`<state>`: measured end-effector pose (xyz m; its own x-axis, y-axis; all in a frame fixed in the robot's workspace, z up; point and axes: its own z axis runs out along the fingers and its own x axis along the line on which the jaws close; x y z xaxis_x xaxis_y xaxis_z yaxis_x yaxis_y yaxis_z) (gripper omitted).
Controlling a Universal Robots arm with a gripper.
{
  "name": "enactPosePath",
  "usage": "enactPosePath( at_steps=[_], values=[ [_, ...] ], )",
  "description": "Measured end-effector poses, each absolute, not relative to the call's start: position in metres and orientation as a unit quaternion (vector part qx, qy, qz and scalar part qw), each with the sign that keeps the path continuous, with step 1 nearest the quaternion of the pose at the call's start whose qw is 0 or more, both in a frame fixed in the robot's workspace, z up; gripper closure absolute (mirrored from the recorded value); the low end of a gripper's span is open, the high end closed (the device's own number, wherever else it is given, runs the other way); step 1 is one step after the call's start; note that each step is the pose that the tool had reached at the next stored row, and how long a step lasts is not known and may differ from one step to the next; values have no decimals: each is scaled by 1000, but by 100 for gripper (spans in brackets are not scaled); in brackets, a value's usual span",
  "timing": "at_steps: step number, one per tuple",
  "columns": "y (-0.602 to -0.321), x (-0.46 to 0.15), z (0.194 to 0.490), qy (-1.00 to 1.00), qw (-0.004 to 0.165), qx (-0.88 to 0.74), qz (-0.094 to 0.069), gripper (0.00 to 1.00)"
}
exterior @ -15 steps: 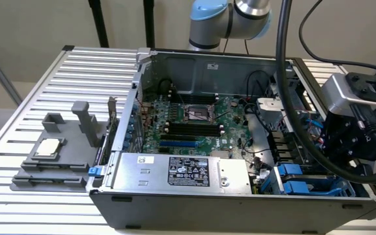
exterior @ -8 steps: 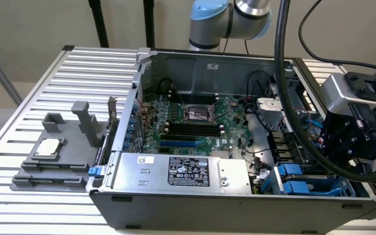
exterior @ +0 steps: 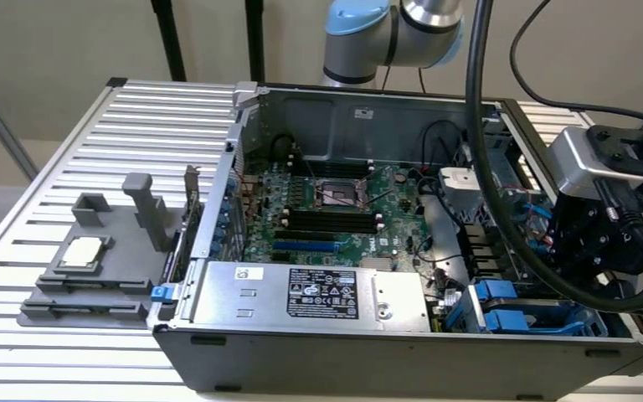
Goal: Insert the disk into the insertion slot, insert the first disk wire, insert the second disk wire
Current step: 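Insert the first disk wire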
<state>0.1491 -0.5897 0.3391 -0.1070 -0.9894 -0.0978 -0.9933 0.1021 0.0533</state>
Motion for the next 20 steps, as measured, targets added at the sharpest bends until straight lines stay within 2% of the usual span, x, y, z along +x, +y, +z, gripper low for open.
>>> enactPosePath(
  at_steps=[20],
  values=[
    [-586,150,335,742,17,-668,48,84]
  ],
)
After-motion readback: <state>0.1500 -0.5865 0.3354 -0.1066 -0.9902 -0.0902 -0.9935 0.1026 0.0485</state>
